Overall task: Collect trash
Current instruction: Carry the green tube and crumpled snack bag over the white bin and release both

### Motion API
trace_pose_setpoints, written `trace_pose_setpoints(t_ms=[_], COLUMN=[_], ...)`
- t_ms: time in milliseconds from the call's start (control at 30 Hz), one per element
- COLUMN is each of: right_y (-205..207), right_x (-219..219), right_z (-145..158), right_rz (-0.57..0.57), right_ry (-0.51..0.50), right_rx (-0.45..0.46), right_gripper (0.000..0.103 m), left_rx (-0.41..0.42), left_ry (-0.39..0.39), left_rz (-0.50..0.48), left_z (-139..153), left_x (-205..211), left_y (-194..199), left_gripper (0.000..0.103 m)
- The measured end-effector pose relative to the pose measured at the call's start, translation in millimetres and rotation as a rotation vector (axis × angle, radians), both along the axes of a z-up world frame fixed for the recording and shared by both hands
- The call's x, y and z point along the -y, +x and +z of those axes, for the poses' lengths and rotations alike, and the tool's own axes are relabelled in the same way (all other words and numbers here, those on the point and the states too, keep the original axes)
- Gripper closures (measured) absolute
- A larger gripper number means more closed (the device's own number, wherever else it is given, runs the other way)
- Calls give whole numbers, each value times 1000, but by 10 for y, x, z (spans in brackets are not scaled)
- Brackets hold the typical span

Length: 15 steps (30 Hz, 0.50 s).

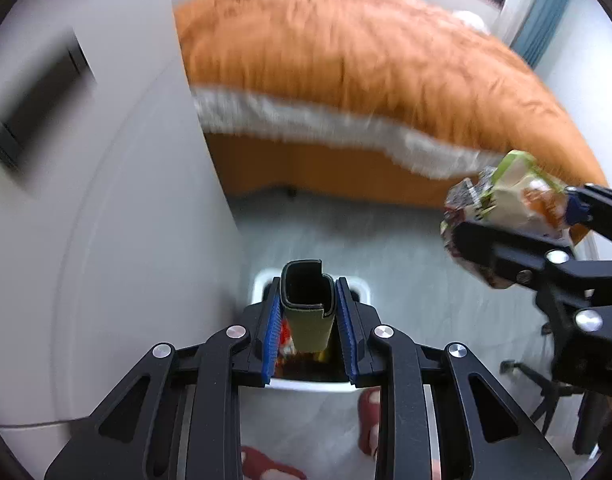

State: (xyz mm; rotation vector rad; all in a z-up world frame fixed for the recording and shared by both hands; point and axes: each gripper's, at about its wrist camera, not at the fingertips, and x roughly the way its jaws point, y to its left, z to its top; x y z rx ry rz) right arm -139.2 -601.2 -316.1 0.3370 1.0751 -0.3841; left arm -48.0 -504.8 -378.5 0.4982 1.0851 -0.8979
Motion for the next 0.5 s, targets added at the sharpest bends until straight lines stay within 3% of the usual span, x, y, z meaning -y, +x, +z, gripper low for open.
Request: trace_pose_setpoints(t_ms=[167, 367, 400, 433, 467, 500], right_y=[80, 132, 139, 138, 141, 133], right_x=[29, 37, 33, 45, 41, 46], right_z=[-778, -1495, -1600, -1684, -1732, -1785], right_rz=[10, 26, 29, 25, 19, 15], right_ry=[64, 120, 132, 134, 131, 126], right_rx=[-67, -139, -158, -174, -181, -194], right_gripper=[42, 38, 28, 12, 8, 7], left_rx=[-65, -113, -144, -159, -133, -107], left_ry=[73, 123, 134, 147, 158, 162], left_rz=[-14, -45, -57, -60, -50, -56], left_z=[-861, -1448, -1541, -1619, -1674, -1678], left_x=[46, 85, 88, 121, 112, 97], left_y=[32, -37, -44, -53, -64, -84], left_gripper=[78, 74, 48, 26, 5, 5])
